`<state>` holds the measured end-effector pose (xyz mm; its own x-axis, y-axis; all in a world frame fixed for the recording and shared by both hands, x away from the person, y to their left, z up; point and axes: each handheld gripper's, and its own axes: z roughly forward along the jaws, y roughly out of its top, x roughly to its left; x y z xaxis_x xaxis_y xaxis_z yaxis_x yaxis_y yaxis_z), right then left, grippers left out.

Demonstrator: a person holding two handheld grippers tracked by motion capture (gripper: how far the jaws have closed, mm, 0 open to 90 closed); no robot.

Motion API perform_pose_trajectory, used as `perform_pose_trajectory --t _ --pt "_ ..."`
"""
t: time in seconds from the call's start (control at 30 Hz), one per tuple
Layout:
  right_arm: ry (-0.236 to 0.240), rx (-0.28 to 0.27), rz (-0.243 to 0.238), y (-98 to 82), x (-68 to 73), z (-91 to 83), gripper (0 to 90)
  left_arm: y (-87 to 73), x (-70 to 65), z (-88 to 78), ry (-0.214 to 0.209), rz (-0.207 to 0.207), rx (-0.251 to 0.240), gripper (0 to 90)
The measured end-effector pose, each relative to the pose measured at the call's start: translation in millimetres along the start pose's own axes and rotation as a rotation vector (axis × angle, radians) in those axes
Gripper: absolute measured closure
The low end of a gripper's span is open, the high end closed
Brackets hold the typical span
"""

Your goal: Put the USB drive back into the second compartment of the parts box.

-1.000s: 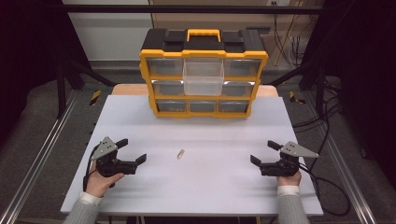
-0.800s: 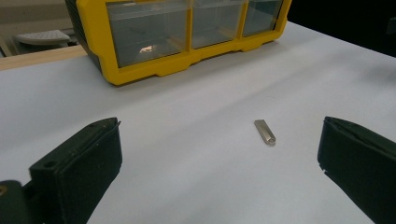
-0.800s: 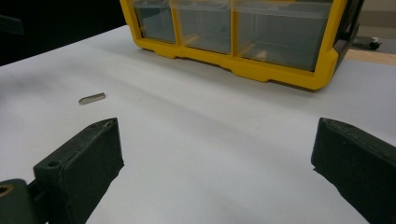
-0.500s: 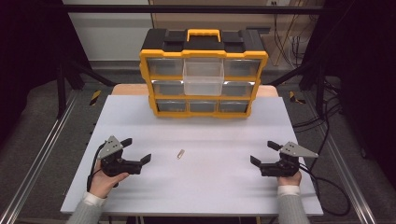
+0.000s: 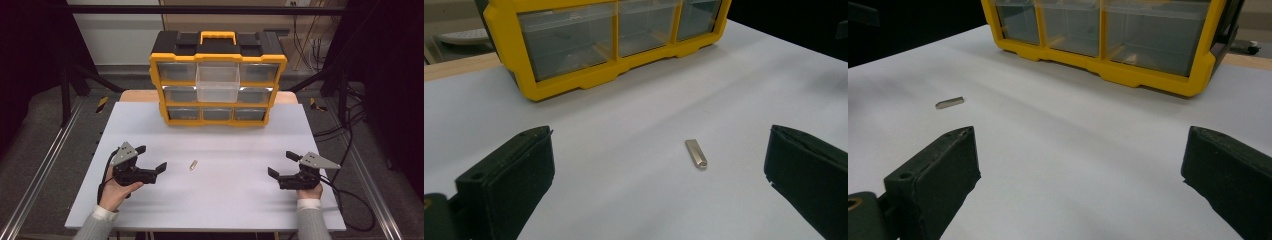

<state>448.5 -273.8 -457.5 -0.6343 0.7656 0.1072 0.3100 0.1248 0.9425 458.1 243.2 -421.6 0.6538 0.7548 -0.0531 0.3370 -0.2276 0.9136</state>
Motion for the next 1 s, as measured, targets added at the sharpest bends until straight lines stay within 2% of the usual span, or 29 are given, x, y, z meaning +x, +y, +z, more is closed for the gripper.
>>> perform_pose_trajectory --t 0.37,1.0 --pt "0.001 0.003 -0.002 -0.1 0.3 -0.5 2.4 10.8 -6.6 7.9 -0.009 0.001 0.008 0.0" --pt "0.005 0.005 -0.001 -0.2 0.2 -0.3 2.4 21.3 -22.5 32.7 -0.021 0.031 0.066 0.0"
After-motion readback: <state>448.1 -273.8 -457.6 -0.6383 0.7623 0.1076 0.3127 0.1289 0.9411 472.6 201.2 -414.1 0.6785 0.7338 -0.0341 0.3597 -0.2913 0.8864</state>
